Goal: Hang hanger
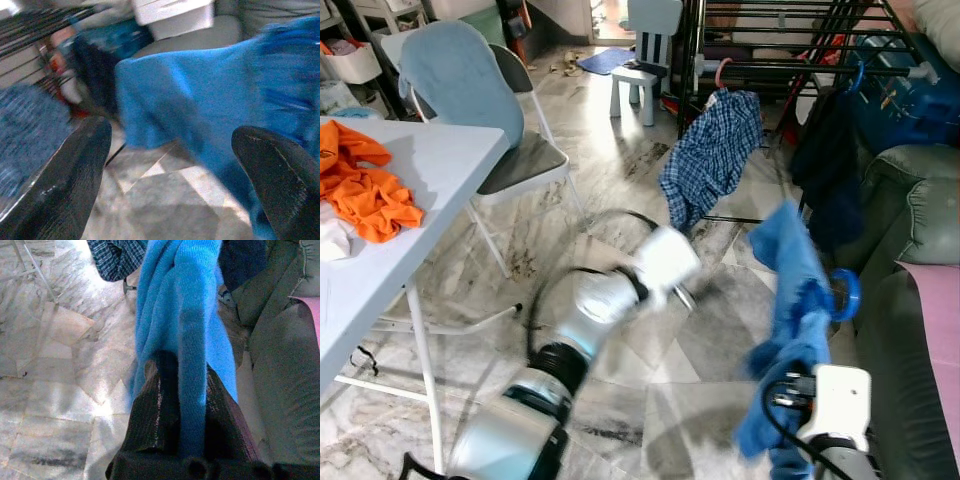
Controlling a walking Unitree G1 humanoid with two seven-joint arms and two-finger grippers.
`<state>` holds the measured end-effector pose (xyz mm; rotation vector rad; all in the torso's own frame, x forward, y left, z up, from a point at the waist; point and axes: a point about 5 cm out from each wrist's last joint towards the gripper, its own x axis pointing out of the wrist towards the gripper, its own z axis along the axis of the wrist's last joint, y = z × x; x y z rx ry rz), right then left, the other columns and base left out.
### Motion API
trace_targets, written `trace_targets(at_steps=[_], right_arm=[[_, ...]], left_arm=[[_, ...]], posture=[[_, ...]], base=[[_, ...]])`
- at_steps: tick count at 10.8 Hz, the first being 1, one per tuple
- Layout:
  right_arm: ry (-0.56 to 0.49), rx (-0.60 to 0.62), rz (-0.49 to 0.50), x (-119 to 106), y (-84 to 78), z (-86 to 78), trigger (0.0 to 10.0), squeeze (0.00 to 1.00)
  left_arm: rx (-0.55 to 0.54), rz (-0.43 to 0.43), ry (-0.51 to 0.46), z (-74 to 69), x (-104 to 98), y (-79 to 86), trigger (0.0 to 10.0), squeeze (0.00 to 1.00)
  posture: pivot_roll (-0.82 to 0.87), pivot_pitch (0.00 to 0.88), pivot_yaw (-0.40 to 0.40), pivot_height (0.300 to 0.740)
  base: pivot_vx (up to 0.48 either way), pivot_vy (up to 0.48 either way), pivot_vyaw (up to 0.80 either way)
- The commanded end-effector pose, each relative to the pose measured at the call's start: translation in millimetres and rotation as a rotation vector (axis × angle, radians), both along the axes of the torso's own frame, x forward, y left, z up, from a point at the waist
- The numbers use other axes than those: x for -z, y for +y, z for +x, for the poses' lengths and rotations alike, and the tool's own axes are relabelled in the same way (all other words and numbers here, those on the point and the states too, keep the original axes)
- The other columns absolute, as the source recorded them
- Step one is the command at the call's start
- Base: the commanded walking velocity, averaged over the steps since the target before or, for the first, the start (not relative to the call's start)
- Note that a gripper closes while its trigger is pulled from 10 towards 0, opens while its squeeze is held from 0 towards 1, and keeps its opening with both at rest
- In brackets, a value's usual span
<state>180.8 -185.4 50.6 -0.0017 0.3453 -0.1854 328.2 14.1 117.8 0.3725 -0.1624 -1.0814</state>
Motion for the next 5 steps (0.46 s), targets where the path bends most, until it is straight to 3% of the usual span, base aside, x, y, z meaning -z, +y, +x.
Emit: trace_targets(at_steps=[1, 2, 3, 5], right_arm=[[-0.050, 0.009, -0.013, -12.2, -1.9, 2.3, 10.0, 0.00], [-0.054, 0.028, -0.008, -13.7, -1.5, 0.9, 10.0, 0.00], [-0.046, 0.054, 0.014, -12.5, -0.5, -5.5, 10.0, 0.00], [-0.025, 0.082, 0.018, -8.1, -3.5, -16.2, 10.0, 0.00]], left_arm=[[0.024, 0.005, -0.028, -3.6, 1.2, 1.0, 10.0, 0.00], [-0.019, -0.041, 0.002, -3.6, 3.0, 2.6, 10.0, 0.00], [-0.137, -0.108, 0.045, -5.7, 12.7, 14.4, 10.0, 0.00], [-0.343, -0.140, 0.080, -10.9, 32.8, 47.2, 10.0, 0.00]], posture=[[-0.13, 0.000, 0.059, 0.740], [-0.14, 0.000, 0.076, 0.740], [-0.15, 0.000, 0.077, 0.740], [-0.14, 0.000, 0.068, 0.740]], base=[[0.000, 0.000, 0.00], [0.000, 0.000, 0.00], [0.000, 0.000, 0.00], [0.000, 0.000, 0.00]])
